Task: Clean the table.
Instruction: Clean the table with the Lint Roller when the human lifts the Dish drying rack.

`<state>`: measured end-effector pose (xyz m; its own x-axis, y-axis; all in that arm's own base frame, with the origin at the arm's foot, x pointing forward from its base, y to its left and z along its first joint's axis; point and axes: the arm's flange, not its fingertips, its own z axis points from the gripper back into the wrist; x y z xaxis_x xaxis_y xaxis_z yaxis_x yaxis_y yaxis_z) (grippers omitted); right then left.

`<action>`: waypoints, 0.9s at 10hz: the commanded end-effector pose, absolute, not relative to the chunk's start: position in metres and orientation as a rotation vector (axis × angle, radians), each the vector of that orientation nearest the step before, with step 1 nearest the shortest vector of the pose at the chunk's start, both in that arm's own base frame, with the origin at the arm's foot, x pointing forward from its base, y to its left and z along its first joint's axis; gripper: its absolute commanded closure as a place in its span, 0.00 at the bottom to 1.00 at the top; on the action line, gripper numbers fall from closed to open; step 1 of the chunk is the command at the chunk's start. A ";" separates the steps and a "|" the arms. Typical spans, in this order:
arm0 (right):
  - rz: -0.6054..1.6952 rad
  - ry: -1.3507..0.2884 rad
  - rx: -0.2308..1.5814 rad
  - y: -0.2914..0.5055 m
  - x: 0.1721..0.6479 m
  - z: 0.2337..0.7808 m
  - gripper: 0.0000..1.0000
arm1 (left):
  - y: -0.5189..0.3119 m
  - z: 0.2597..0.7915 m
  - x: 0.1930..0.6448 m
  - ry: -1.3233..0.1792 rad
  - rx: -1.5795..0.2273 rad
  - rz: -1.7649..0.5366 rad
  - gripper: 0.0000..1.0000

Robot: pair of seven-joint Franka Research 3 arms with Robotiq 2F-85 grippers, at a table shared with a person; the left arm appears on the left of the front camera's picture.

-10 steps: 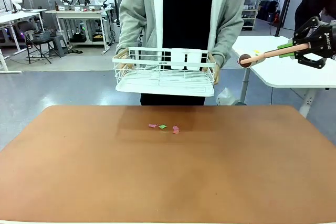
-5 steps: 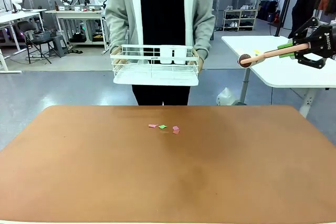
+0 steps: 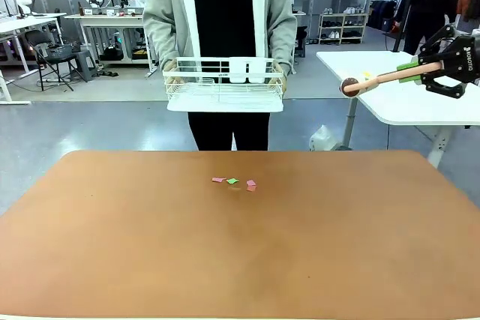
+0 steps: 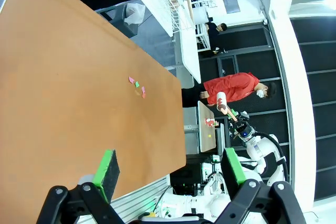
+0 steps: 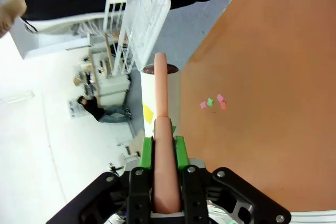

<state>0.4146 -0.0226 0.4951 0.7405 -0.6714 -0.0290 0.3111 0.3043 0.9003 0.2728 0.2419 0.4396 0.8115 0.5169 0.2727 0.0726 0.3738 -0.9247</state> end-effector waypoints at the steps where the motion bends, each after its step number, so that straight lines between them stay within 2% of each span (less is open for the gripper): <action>1: -0.379 -0.266 0.919 -0.024 0.431 0.534 0.79 | 0.246 0.440 0.274 -0.617 -1.188 0.285 0.00; 2: -0.297 -0.228 0.834 -0.022 0.468 0.555 0.79 | 0.246 0.440 0.274 -0.617 -1.188 0.285 0.00; 3: -0.244 -0.188 0.768 -0.011 0.502 0.551 0.79 | 0.246 0.440 0.274 -0.617 -1.188 0.285 0.00; 5: -0.069 -0.074 0.814 0.018 0.556 0.495 0.79 | 0.246 0.440 0.274 -0.617 -1.188 0.285 0.00; 6: -0.125 -0.089 0.897 0.030 0.572 0.456 0.79 | 0.246 0.440 0.274 -0.617 -1.188 0.285 0.00; 7: -0.113 -0.144 0.919 0.035 0.565 0.431 0.79 | 0.246 0.440 0.274 -0.617 -1.188 0.285 0.00; 9: -0.111 -0.084 0.930 0.033 0.564 0.397 0.79 | 0.246 0.440 0.274 -0.617 -1.188 0.285 0.00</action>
<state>0.5745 0.0370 0.3903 0.9911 -0.1327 0.0102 0.0735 0.6094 0.7894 0.2736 0.2416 0.4391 0.8129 0.5156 0.2708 0.0707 0.3741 -0.9247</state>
